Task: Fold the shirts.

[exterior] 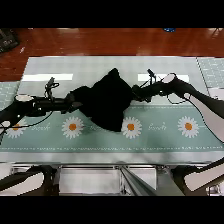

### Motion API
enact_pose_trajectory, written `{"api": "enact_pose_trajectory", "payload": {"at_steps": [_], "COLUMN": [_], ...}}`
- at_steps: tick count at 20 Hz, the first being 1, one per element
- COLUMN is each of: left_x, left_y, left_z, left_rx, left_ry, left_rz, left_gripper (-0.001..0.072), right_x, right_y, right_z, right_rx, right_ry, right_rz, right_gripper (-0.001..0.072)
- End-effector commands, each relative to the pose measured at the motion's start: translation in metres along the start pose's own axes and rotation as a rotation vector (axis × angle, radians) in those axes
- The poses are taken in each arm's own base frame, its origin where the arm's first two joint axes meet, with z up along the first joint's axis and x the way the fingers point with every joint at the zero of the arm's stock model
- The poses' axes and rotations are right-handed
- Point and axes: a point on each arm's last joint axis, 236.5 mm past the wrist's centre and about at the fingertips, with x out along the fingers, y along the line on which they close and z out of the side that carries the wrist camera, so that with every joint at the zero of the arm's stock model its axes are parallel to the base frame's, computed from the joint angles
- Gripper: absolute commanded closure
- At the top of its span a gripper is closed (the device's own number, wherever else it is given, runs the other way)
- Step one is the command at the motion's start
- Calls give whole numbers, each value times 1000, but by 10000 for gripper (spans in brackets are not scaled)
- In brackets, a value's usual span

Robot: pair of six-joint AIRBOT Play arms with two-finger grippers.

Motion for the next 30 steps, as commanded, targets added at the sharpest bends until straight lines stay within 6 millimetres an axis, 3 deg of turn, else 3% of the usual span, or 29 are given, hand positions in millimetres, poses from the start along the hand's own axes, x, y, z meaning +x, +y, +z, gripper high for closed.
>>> {"api": "enact_pose_trajectory", "payload": {"at_steps": [1, 3, 4, 6, 8, 10, 12, 13, 15, 18, 20, 22, 24, 26, 28, 30], "left_x": [-6, -28, -47, -100, -162, -213, -250, -267, -296, -333, -352, -355, -353, -340, -310, -270], "left_y": [-14, -36, -53, -98, -152, -213, -258, -273, -286, -282, -285, -291, -292, -284, -254, -201], "left_z": [-6, 3, 20, 68, 107, 119, 111, 105, 91, 69, 49, 16, -13, -36, -51, -63], "left_rx": [80, 165, 197, 292, 405, 577, 730, 783, 859, 879, 887, 911, 923, 932, 881, 773], "left_ry": [41, 52, 15, -139, -311, -429, -495, -522, -575, -662, -719, -701, -689, -656, -561, -419], "left_rz": [-35, -76, -105, -126, -124, -110, -35, 16, 148, 342, 406, 414, 411, 383, 353, 349], "left_gripper": [683, 683, 683, 684, 684, 684, 684, 684, 684, 683, 683, 683, 683, 684, 683, 683], "right_x": [-13, -53, -88, -178, -277, -361, -420, -446, -489, -543, -567, -577, -567, -547, -521, -484], "right_y": [15, 34, 50, 98, 155, 215, 259, 270, 272, 241, 214, 197, 177, 154, 132, 102], "right_z": [18, 40, 60, 100, 111, 85, 37, 13, -26, -79, -111, -141, -169, -188, -195, -196], "right_rx": [-111, -201, -245, -347, -482, -622, -745, -788, -834, -789, -727, -684, -662, -616, -560, -486], "right_ry": [3, -40, -119, -343, -562, -738, -855, -907, -996, -1091, -1119, -1117, -1044, -947, -863, -754], "right_rz": [1, -9, -18, -13, -10, 6, 22, 7, -64, -241, -346, -383, -414, -429, -433, -448], "right_gripper": [688, 689, 689, 689, 689, 689, 689, 689, 689, 689, 689, 689, 689, 689, 689, 689]}}
